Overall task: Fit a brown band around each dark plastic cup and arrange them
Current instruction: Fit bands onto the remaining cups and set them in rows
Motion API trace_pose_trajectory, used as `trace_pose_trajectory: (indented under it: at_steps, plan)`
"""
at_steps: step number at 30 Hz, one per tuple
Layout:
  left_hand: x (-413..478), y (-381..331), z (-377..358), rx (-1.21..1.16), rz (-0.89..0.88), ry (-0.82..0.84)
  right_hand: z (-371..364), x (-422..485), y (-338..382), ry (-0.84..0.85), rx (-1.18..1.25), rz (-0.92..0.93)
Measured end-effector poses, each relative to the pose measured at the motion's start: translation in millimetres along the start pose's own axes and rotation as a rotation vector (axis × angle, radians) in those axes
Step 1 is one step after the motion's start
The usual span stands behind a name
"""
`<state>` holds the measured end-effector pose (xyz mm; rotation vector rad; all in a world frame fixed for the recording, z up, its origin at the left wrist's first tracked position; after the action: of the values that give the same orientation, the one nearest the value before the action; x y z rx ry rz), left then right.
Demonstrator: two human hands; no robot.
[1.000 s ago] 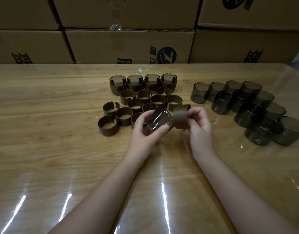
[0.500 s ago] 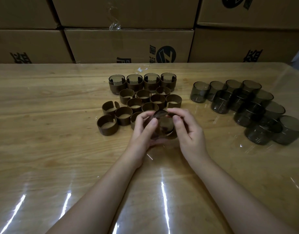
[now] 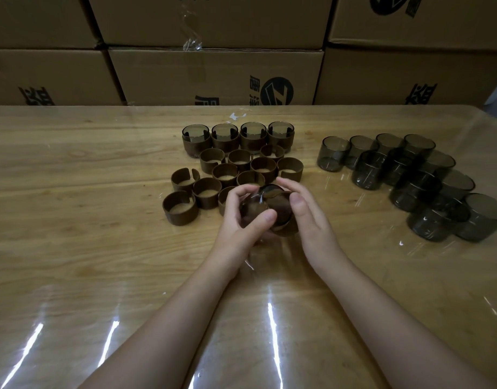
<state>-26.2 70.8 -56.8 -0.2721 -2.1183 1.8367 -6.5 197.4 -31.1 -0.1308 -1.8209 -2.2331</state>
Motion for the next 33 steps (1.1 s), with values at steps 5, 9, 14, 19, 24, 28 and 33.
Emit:
trace_pose_trajectory:
  at_steps: [5,9,14,19,24,28,33]
  plan:
    - [0.2,-2.3,-0.3,-0.019,-0.013,-0.017,-5.0,0.2,-10.8,0.07,0.073,-0.15]
    - [-0.2,-3.3,-1.2,-0.046,0.001,-0.023,-5.5,-0.5,-11.0,0.035,0.054,-0.172]
    - [-0.6,-5.7,-3.3,-0.002,-0.021,-0.048,-7.7,-0.9,-11.0,-0.005,0.036,-0.19]
    - [-1.3,-8.0,-3.4,0.044,-0.04,-0.064,-9.1,-0.5,-13.7,-0.026,0.034,-0.201]
    - [-0.7,-9.4,-3.9,0.052,-0.056,-0.073,-8.9,0.3,-15.8,-0.051,0.04,-0.212]
    - [-0.6,-10.0,-4.9,0.056,-0.056,-0.075,-8.7,0.6,-17.8,-0.057,0.062,-0.221]
    - [-0.7,-10.0,-5.2,0.077,-0.056,-0.076,-8.3,0.6,-21.2,-0.076,0.099,-0.235]
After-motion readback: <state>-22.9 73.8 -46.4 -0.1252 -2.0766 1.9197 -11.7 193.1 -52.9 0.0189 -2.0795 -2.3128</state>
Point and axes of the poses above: each hand's wrist, its own x-axis towards the middle knuckle, its own z-axis out of the back of the hand, y = z × x, the point moved 5 cm from there along x, towards the middle knuckle, and after that the axes turned 7 degrees about y, right-handed, at the moved point
